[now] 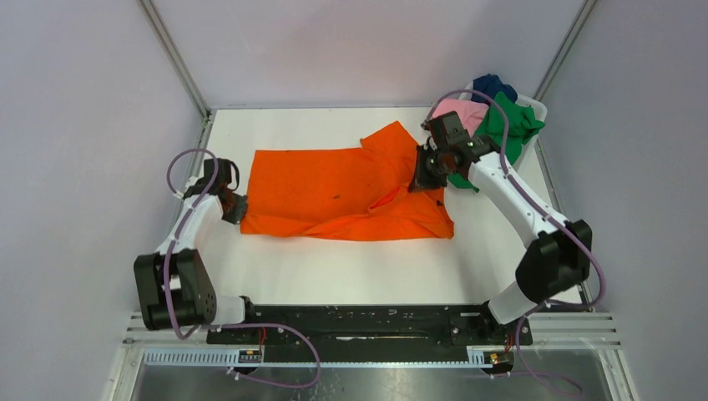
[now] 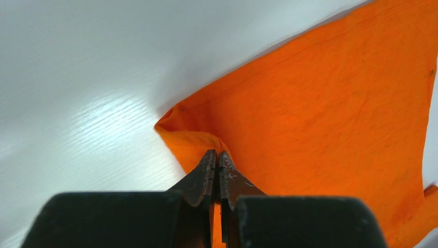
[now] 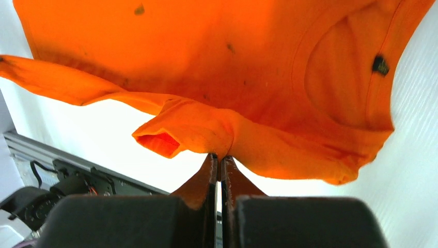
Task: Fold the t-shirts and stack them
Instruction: Fold the flattened tshirt in 1/3 of the way
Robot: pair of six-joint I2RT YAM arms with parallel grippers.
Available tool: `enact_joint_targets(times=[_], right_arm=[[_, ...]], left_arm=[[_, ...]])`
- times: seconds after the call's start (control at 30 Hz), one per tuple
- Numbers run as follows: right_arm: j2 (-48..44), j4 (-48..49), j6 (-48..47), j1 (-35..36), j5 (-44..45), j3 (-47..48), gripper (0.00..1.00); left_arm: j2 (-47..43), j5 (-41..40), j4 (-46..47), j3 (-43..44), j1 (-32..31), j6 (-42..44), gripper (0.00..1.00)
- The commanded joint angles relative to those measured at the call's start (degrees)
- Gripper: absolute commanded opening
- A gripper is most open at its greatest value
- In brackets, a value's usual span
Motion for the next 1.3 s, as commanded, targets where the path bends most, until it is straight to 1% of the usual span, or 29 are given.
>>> enact_joint_targets(times=[0.0, 0.07, 0.1, 0.13, 0.17, 0.2, 0.23, 0.3, 0.33, 0.37, 0.4, 0.43, 0.47, 0.5, 0.53, 0.57, 0.6, 0.7, 0.77, 0.8, 0.87, 0.97, 1.13, 1.27], right_arm=[[6.76, 0.07, -3.78, -2.8, -2.91, 9.05, 0.0], [11.24, -1.18, -5.26, -3.97, -3.05, 13.87, 0.0], [14.9, -1.74, -6.37, -4.52, -3.48, 16.69, 0.0], [17.78, -2.85, -7.14, -5.01, -3.32, 19.99, 0.01], [21.43, -4.7, -7.6, -5.42, -2.59, 24.35, 0.05], [24.73, -5.94, -9.05, -5.61, -2.42, 28.38, 0.12], [27.69, -6.56, -9.66, -5.69, -1.74, 32.3, 0.25], [33.11, -8.95, -9.84, -5.73, 0.74, 40.31, 0.4], [35.29, -9.99, -9.33, -5.73, 2.51, 43.95, 0.5], [36.85, -11.45, -8.81, -5.73, 3.67, 47.43, 0.66], [37.87, -13.8, -8.78, -5.71, 4.37, 50.33, 0.8], [37.92, -14.71, -8.61, -5.73, 5.04, 51.72, 0.87], [36.97, -14.28, -8.39, -5.65, 5.53, 50.88, 0.94], [34.82, -12.91, -8.15, -5.58, 6.02, 47.99, 0.99], [31.99, -10.51, -7.93, -5.39, 6.37, 43.51, 0.99], [28.64, -6.99, -7.41, -5.29, 6.46, 35.14, 1.0], [24.93, -2.88, -6.94, -5.08, 6.23, 30.41, 1.0], [14.57, 8.93, -3.72, -4.8, 3.18, 9.6, 0.99], [9.95, 13.31, -2.56, -4.61, 0.92, 1.44, 1.0], [8.59, 14.64, -2.17, -4.59, 0.15, -1.52, 1.0], [6.98, 15.94, -2.0, -4.58, -0.58, -5.76, 0.99], [7.06, 16.26, -1.54, -4.56, -1.48, -8.91, 1.0], [7.84, 16.39, -2.38, -4.59, -0.81, -10.98, 1.0], [7.92, 16.26, -2.68, -4.59, 2.36, -11.11, 0.99]], left_arm=[[7.13, 0.87, 2.54, 7.27, 0.58, 2.02, 0.0], [11.66, 0.42, 1.1, 11.38, 0.65, 2.87, 0.0], [14.22, 0.07, -0.09, 13.77, 0.73, 3.36, 0.0], [16.54, -1.6, -1.37, 16.01, 0.82, 3.66, 0.0], [18.77, -2.21, -2.69, 18.46, 0.88, 3.74, 0.17], [20.98, -1.4, -4.02, 20.9, 1.15, 4.39, 0.47], [22.6, -0.38, -4.88, 22.96, 1.42, 5.11, 0.68], [24.97, 1.27, -5.66, 26.38, 1.53, 6.64, 0.91], [25.64, 2.0, -6.11, 28.07, 1.61, 7.55, 0.98], [25.83, 2.44, -7.08, 29.45, 1.63, 8.12, 0.99], [25.61, 2.98, -7.98, 30.45, 1.63, 8.61, 0.99], [24.71, 3.99, -7.91, 30.63, 1.59, 9.27, 0.99], [22.76, 4.93, -7.19, 29.43, 1.55, 9.67, 0.99], [20.93, 6.58, -5.97, 27.45, 1.48, 9.97, 0.99], [19.06, 8.25, -4.71, 25.04, 1.35, 10.1, 0.99], [16.94, 9.31, -3.0, 22.34, 1.06, 10.1, 0.99], [15.05, 10.33, -1.31, 19.27, 0.71, 9.84, 0.99], [11.0, 15.38, 6.04, 11.19, -0.09, 9.32, 0.99], [11.11, 19.7, 10.05, 9.05, -0.31, 9.62, 0.99], [11.82, 20.02, 10.61, 9.24, -0.83, 9.77, 0.99], [13.95, 19.17, 10.53, 10.49, -2.4, 10.48, 0.99], [18.13, 16.85, 9.21, 13.4, -5.31, 9.82, 0.99], [25.65, 15.42, 9.19, 17.82, -8.34, 7.95, 0.99], [30.38, 9.5, 8.84, 22.63, -8.1, 6.53, 0.99]])
